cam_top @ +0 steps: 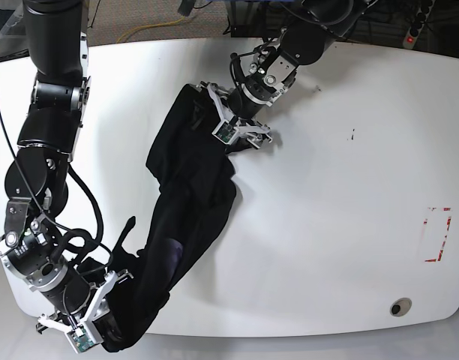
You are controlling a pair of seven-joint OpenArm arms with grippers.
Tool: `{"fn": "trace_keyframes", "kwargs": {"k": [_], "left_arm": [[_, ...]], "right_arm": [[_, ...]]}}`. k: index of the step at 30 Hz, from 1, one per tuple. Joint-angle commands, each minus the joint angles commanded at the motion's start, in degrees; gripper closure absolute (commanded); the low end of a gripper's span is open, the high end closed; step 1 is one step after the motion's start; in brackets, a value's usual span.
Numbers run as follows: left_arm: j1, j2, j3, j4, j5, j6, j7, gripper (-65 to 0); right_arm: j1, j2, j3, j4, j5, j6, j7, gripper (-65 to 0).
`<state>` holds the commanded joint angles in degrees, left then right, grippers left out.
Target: Fold the T-shirt properly
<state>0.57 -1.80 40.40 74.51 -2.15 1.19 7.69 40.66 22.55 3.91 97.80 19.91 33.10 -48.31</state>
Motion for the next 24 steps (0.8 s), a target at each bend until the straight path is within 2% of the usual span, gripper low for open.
{"fn": "trace_keyframes", "kwargs": {"k": [2, 3, 6, 8, 11, 13, 16, 18, 20, 24], "left_arm": [[-0.2, -0.3, -0.1, 0.0, 0.0, 0.2, 0.0, -6.3], [-0.2, -0.3, -0.2, 0.1, 0.0, 0.3, 0.0, 0.0], [0.3, -0.9, -1.9, 1.9, 0.0, 0.3, 1.0, -3.2], [1.1, -2.8, -3.8, 5.5, 0.0, 0.3, 2.6, -1.9], [2.9, -4.8, -7.3, 12.7, -0.1, 0.3, 8.4, 0.0], [3.3, -7.3, -10.4, 18.9, -0.1, 0.1, 12.8, 0.0], [3.8, -11.1, -14.1, 25.8, -0.1, 0.0, 16.4, 0.0], [3.6, -13.7, -15.9, 28.5, -0.1, 0.0, 16.7, 0.0], [3.4, -17.7, -18.9, 31.5, -0.3, 0.0, 16.8, 0.0], [1.8, -20.8, -24.7, 35.3, -0.3, -0.1, 17.0, 0.0]], "right_arm": [[0.0, 0.1, 0.3, 0.0, -0.1, 0.0, 0.0, 0.0], [0.0, 0.2, 0.3, 0.0, -0.1, 0.0, 0.0, 0.0], [0.0, 0.6, 0.4, -0.1, -0.2, 0.0, 0.0, 0.0], [-0.1, 1.9, 0.4, -0.1, -0.2, 0.0, 0.0, 0.0], [-0.1, 3.1, 0.4, -0.2, -0.2, -0.09, 0.0, 0.0], [-0.1, 4.1, 0.4, -0.2, -0.2, -0.18, -0.1, 0.0], [0.1, 5.5, 0.4, -0.2, -0.2, -0.44, -1.8, 0.0], [0.2, 5.9, 0.4, -0.2, -0.2, -0.44, -2.0, 0.0], [1.0, 6.2, 0.4, -0.4, -0.3, -0.53, -2.0, 0.0], [3.2, 5.7, 0.0, -3.5, -0.3, -0.53, -2.0, 0.0]]}}
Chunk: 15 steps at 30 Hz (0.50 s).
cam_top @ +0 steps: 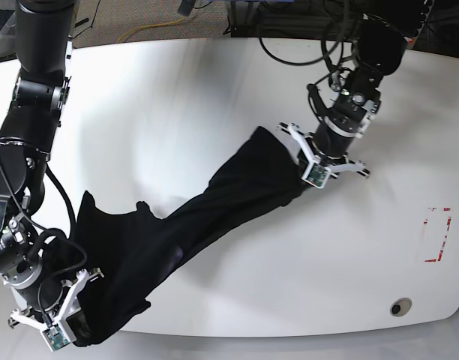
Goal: Fold the T-shirt properly
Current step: 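Stretch the shirt between both grippers and lay it flat on the table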
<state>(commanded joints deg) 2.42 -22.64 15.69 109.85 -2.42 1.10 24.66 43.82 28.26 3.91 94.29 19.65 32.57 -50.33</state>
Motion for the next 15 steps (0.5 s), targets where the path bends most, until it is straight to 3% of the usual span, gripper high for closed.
{"fn": "trace_keyframes", "kwargs": {"k": [4, 6, 10, 15], "left_arm": [[-2.4, -1.5, -6.9, 2.6, 0.0, -1.3, 0.2, 0.0], [-4.7, -3.0, -10.1, 3.5, 0.0, -4.9, 2.2, 0.0], [-12.9, -3.1, -16.5, 4.2, 0.0, -11.6, 10.7, 0.0], [-21.5, -3.1, -24.5, 4.1, 0.1, -18.2, 17.8, 0.0]], "right_arm": [[5.1, -2.1, 0.0, -5.5, 0.0, 0.0, 0.0, 0.0], [8.6, -3.0, -0.1, -8.7, 0.0, 0.0, 0.0, 0.0], [15.6, -5.2, -0.1, -14.4, 0.0, 0.0, -0.2, 0.0], [21.0, -7.3, -0.1, -17.5, 0.0, 0.44, -0.3, 0.0]]}}
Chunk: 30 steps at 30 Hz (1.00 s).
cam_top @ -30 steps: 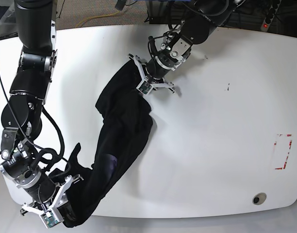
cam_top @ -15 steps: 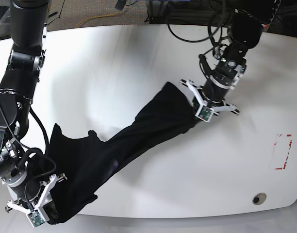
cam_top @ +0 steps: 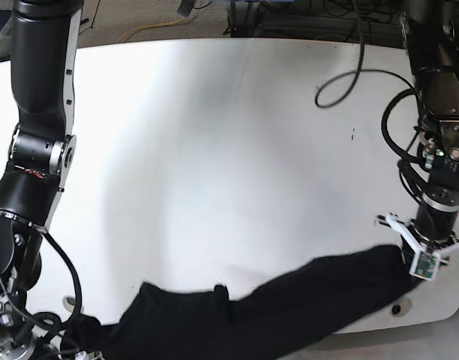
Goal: Fold the T-shirt properly
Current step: 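Stretch the shirt between both grippers and lay it flat on the table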
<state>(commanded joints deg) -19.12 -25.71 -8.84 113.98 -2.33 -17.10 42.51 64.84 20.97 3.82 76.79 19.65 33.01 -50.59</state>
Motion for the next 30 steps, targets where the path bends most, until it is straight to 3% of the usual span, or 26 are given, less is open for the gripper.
{"fn": "trace_keyframes", "kwargs": {"k": [3, 7, 17, 19, 23, 30], "left_arm": [[-2.5, -0.4, -0.4, 0.0, 0.1, -3.5, 3.8, 0.0], [-0.5, -0.2, -0.4, 0.0, 0.1, -6.2, 6.1, 0.0], [18.8, -0.1, -0.8, -0.1, 0.1, -6.6, 5.8, 0.0], [23.0, -0.1, -1.8, -0.1, 0.1, -6.6, 5.7, 0.0], [31.3, 0.1, -4.4, -0.1, 0.1, -6.6, 2.5, 0.0], [42.7, 0.0, -7.9, -0.1, 0.1, -6.7, -1.8, 0.0]], "right_arm": [[-1.2, -0.4, 0.4, 0.2, 0.1, 0.0, 0.0, 0.0], [-7.6, -0.4, 0.6, 1.1, 0.6, 0.09, 0.0, 0.0], [-37.0, -1.0, 10.2, 11.3, 0.8, 0.09, 0.0, 0.0], [-42.2, -2.6, 11.8, 12.8, 1.1, 0.09, 0.0, 0.0], [-51.4, -4.7, 15.4, 15.6, 3.6, 0.09, 0.0, 0.0], [-66.4, -4.7, 16.4, 18.6, 11.6, -0.26, 0.0, 0.0]]}}
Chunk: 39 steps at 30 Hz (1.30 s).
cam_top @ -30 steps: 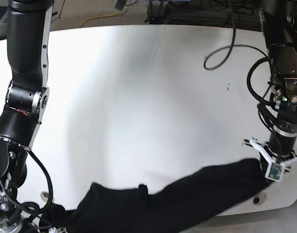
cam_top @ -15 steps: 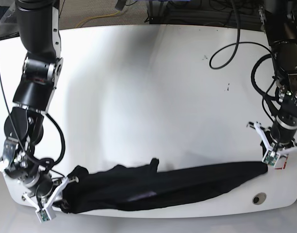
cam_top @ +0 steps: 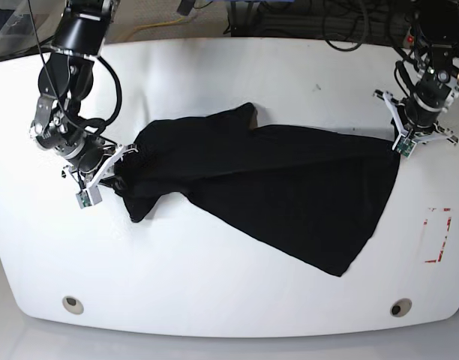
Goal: Fold the T-shirt properly
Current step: 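Stretch the shirt between both grippers and lay it flat on the table, then hold the shirt edge with both grippers and pull it taut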
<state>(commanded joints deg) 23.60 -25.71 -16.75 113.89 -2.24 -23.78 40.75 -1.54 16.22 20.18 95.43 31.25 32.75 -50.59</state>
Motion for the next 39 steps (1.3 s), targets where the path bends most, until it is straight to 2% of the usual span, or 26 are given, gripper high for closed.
{"fn": "trace_keyframes", "kwargs": {"k": [5, 18, 19, 21, 23, 24, 26, 27, 29, 31, 32, 35, 39], "left_arm": [[4.7, -0.1, -3.0, 0.0, 0.0, 0.0, -0.1, 0.0], [9.7, 0.1, -4.0, -2.0, -0.2, 0.0, 0.0, -1.0], [9.8, 0.1, -4.0, -2.0, -0.2, 0.0, 0.0, -3.2], [9.8, 0.3, -4.0, -2.0, -0.3, -0.1, 0.0, -12.9], [9.8, 1.3, -4.0, -2.0, -0.3, -0.1, -0.1, -22.5], [9.8, 1.8, -4.1, -1.9, -0.3, -0.1, -0.1, -27.8], [9.8, 1.8, -4.0, -1.9, -0.3, -0.1, -0.1, -33.2], [9.8, 1.9, -4.0, -1.9, -0.3, -0.1, -0.1, -36.1], [9.7, 2.0, -4.0, -1.8, -0.3, -0.1, -0.1, -37.2], [9.6, 2.0, -4.0, -1.5, -0.4, -1.6, -0.2, -37.2], [9.5, 2.1, -4.0, -1.4, -0.4, -2.5, -0.2, -37.2], [8.1, 2.3, -4.2, -0.4, -0.4, -8.5, -0.2, -37.2], [5.8, 4.3, -5.5, -0.1, -0.4, -12.9, -0.2, -37.2]], "right_arm": [[-6.0, 0.0, 2.5, 1.7, 4.9, -0.18, 0.0, 0.0], [-12.9, -3.6, 4.7, 1.9, 5.7, -0.18, 0.0, 0.0], [-13.4, -3.5, 4.7, 2.7, 5.7, -0.18, 0.0, 0.0], [-14.5, -3.7, 4.7, 4.8, 5.3, -0.18, 0.0, 0.0], [-15.5, -3.7, 4.7, 6.4, 5.2, -0.18, 0.0, -5.2], [-16.2, -3.7, 4.7, 7.5, 5.2, -0.18, 0.0, -12.0], [-16.8, -3.7, 4.7, 8.9, 5.2, -0.18, 0.0, -20.9], [-17.2, -3.7, 4.7, 10.3, 5.2, -0.18, 0.0, -28.2], [-18.1, -3.7, 4.7, 13.2, 5.1, -0.18, 0.0, -38.7], [-18.6, -3.6, 4.7, 15.8, 5.0, -0.18, 0.0, -45.7], [-18.8, -3.6, 4.7, 16.4, 4.9, -0.18, 0.0, -46.6], [-19.4, -3.4, 4.3, 19.2, 2.1, 0.18, 0.0, -47.4], [-19.2, -3.2, 1.8, 19.7, -1.8, 0.35, 0.0, -47.4]]}}
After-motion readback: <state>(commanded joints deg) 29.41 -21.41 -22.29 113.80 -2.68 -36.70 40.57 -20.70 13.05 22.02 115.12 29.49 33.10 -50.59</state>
